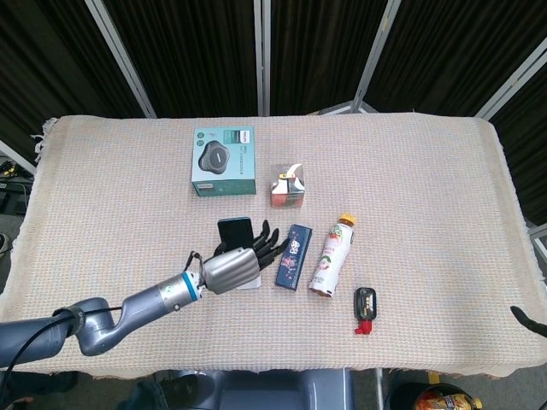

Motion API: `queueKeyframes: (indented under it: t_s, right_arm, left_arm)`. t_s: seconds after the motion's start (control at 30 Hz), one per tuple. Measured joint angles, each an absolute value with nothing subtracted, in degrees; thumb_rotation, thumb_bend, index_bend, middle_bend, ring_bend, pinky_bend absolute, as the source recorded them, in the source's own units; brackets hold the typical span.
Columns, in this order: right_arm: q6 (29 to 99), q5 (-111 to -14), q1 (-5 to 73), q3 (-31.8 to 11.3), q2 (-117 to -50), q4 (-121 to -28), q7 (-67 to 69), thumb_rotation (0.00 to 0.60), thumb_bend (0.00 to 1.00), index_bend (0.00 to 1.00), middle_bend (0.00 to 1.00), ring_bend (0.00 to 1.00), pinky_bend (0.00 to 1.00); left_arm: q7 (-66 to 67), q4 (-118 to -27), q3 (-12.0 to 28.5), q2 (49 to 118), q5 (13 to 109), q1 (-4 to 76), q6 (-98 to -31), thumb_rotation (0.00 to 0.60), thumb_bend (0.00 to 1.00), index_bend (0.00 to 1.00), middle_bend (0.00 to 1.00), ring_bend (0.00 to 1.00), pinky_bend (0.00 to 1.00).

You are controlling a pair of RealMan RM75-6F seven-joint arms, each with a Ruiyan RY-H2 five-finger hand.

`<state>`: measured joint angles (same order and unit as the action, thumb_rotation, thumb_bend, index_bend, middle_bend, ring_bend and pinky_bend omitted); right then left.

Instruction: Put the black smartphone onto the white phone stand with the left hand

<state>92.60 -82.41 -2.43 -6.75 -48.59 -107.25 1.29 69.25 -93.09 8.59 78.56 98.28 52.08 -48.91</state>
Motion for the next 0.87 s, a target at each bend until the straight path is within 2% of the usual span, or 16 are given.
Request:
queueKeyframes:
  t_s: [0.2, 0.3, 0.4, 0.57, 0.73, 0.87]
  right_arm:
    - [92.97, -83.47, -2.61, -6.39, -48.58, -107.54, 1.30, 0.600, 0.00, 0.00, 0.00, 0.00, 0.00]
    - [93.11, -83.93, -2.66, -6.27, -48.55, -107.74, 1.29, 0.600, 0.00, 0.00, 0.00, 0.00, 0.00]
    - [93.28, -84.21, -2.68, -6.22, -48.53, -107.91, 1.27, 0.600, 0.00, 0.00, 0.00, 0.00, 0.00]
    - [93.57, -84.66, -2.66, -6.24, -48.54, -108.48, 0.65, 0.600, 0.00, 0.00, 0.00, 0.00, 0.00]
    - [93.51, -85.64, -2.44, -5.97, -48.93, -108.96, -0.76, 0.600, 0.00, 0.00, 0.00, 0.00, 0.00]
    - [93.41, -85.76, -2.30, -5.96, -49.00, -109.11, -0.95, 0.600, 0.00, 0.00, 0.00, 0.00, 0.00]
  left_arm:
    - [57.85, -95.51, 11.23, 73.99, 94.91, 46.90, -59.73, 0.600, 0.00, 0.06, 0.00, 0.02, 0.08]
    - [50.18, -96.24, 11.91, 72.05, 92.25, 42.61, -65.87, 0.600, 0.00, 0.03, 0.00, 0.00, 0.02]
    - [42.30, -97.23, 11.81, 70.25, 88.50, 36.86, -72.00, 0.600, 0.00, 0.00, 0.00, 0.00, 0.00]
    - [33.16, -100.67, 9.16, 67.70, 80.52, 25.69, -79.00, 0.600, 0.00, 0.00, 0.00, 0.00, 0.00]
    - [23.38, -102.76, 3.76, 65.79, 80.54, 17.07, -84.51, 0.600, 0.00, 0.00, 0.00, 0.00, 0.00]
    - [19.91, -103.66, 0.98, 64.07, 81.14, 14.19, -86.11, 0.600, 0.00, 0.00, 0.00, 0.00, 0.00]
